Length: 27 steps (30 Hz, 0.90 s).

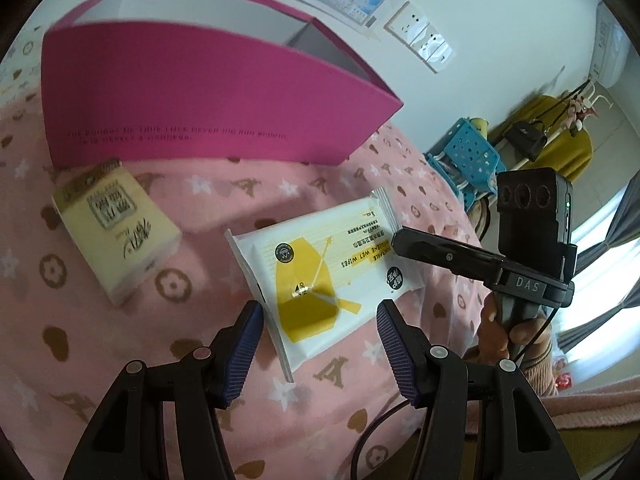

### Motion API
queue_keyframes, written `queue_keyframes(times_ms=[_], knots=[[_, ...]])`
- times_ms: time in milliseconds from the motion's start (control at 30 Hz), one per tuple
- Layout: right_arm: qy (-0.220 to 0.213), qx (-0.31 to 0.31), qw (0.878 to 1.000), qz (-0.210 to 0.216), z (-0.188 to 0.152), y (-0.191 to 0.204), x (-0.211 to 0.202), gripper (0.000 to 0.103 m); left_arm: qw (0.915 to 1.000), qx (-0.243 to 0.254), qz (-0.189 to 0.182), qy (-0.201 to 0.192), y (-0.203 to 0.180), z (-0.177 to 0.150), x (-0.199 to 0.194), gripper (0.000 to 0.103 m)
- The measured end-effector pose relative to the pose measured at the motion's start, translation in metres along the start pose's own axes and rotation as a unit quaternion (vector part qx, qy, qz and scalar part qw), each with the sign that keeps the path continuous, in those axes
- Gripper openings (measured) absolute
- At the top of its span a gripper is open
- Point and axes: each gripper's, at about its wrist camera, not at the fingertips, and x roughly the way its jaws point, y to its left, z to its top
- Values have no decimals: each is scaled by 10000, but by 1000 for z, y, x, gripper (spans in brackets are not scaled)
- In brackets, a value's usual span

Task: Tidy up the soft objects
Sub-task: 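Grasp the remaining white and yellow wipes packet with the right gripper, then carry the wipes packet into the magenta box and open the right gripper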

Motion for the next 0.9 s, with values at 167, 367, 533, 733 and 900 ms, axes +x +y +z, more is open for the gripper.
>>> queue_keyframes(times_ms=[167, 367, 533, 733, 900], knots=[[-221, -180, 9996, -22, 22, 9, -8, 25, 9996, 132, -2, -236, -8, 14, -12, 59], [-448, -409, 9982, 5, 50, 20, -11, 25, 9982, 250, 61, -550, -11, 33, -29, 59], [-604, -460, 9971, 82, 72, 22, -11, 25, 9953, 363, 133, -884, -14, 53, -46, 59], [-757, -587, 9953, 143, 97, 27, -13, 25, 9917, 534, 282, -1136, -16, 79, -58, 59], [-865, -681, 9939, 108, 118, 29, -11, 25, 9896, 564, 399, -1260, -15, 99, -60, 59]])
